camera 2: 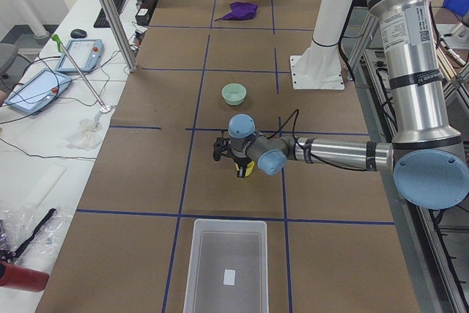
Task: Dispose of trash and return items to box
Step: 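Grasp the yellow cup with the left gripper and lift it, then carry the yellow cup off the table and drop it into the clear bin, then lower the right gripper onto the purple cloth while the left arm returns, then pinch the purple cloth with the right gripper and lift it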
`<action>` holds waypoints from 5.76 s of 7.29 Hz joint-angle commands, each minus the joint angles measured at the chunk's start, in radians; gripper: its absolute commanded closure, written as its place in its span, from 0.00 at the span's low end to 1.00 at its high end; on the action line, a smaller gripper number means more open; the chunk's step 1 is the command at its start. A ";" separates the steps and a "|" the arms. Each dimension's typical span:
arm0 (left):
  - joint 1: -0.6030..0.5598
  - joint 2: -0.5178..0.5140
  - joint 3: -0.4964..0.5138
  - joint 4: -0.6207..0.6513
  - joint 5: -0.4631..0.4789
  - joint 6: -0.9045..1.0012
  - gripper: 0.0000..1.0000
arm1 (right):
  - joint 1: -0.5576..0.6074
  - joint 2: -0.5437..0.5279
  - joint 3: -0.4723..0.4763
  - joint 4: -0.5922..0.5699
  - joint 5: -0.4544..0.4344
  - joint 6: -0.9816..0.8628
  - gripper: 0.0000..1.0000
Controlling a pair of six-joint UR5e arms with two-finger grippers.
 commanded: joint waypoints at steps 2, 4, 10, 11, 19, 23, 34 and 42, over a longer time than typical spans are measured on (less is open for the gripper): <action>-0.089 0.011 -0.081 0.001 0.003 0.024 1.00 | 0.000 0.000 0.005 0.001 0.001 0.004 0.00; -0.294 0.024 -0.045 0.040 0.000 0.386 1.00 | 0.000 0.002 0.005 0.002 0.003 0.004 0.00; -0.661 -0.083 0.292 0.245 0.000 1.009 1.00 | -0.038 0.014 0.023 0.009 0.004 0.044 0.00; -0.660 -0.118 0.367 0.245 -0.002 1.009 1.00 | -0.061 0.014 0.049 0.009 0.001 0.119 0.00; -0.654 -0.155 0.443 0.320 -0.069 1.002 0.82 | -0.100 0.014 0.071 0.009 0.000 0.161 0.00; -0.648 -0.155 0.466 0.311 -0.117 1.000 0.76 | -0.100 0.014 0.072 0.009 0.000 0.162 0.00; -0.375 -0.313 -0.042 0.447 -0.112 0.278 0.25 | -0.323 0.005 0.164 0.010 -0.057 0.314 0.00; -0.192 -0.400 -0.117 0.446 -0.104 -0.017 0.24 | -0.584 -0.121 0.180 0.140 -0.197 0.330 0.16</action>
